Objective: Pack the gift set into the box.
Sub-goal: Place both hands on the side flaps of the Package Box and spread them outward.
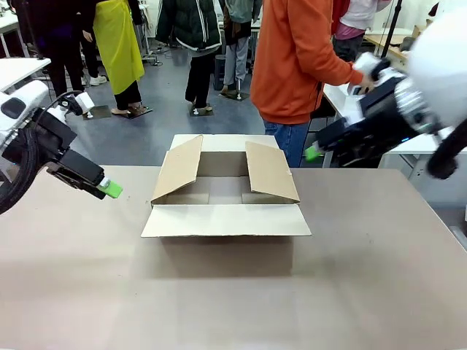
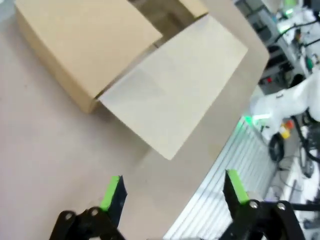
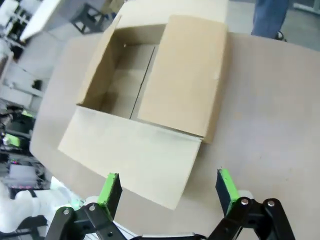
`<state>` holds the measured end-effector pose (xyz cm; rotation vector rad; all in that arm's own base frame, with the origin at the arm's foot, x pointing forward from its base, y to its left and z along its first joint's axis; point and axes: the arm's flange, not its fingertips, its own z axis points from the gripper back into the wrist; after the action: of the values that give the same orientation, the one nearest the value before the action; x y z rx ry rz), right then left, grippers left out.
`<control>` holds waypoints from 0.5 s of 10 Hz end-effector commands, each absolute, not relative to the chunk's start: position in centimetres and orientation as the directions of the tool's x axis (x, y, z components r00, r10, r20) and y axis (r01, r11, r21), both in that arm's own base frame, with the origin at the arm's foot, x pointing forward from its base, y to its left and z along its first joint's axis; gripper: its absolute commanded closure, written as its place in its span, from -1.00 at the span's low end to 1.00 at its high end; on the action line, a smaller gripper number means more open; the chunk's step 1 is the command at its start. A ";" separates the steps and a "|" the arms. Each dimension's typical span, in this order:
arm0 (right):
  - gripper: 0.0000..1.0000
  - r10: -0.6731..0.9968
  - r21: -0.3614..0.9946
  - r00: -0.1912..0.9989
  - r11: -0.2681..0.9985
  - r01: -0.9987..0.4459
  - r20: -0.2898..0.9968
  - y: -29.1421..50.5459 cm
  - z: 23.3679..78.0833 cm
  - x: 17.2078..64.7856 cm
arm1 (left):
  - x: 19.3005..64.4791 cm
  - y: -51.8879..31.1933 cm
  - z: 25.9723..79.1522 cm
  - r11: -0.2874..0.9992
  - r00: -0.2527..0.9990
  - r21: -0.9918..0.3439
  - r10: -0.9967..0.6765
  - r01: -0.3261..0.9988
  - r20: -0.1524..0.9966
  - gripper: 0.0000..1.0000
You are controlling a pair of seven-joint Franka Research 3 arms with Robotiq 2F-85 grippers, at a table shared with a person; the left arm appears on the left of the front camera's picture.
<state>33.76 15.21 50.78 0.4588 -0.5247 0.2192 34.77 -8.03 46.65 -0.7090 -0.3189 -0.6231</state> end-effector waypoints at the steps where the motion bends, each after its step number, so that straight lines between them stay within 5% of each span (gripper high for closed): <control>1: -1.00 0.034 0.413 0.858 0.866 -0.281 0.513 11.7 52.0 34.0 | 34.7 0.8 46.6 0.576 0.793 -0.561 -0.298 0.594 0.532 -1.00; 5: -1.00 0.166 0.323 0.829 0.866 -0.382 0.534 17.1 50.7 35.4 | 36.0 -4.4 48.4 0.573 0.769 -0.520 -0.394 0.633 0.503 -1.00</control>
<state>34.15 14.20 51.17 0.4654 -0.5199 0.2222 34.97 -0.66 47.03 -0.7747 -0.3900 -0.5527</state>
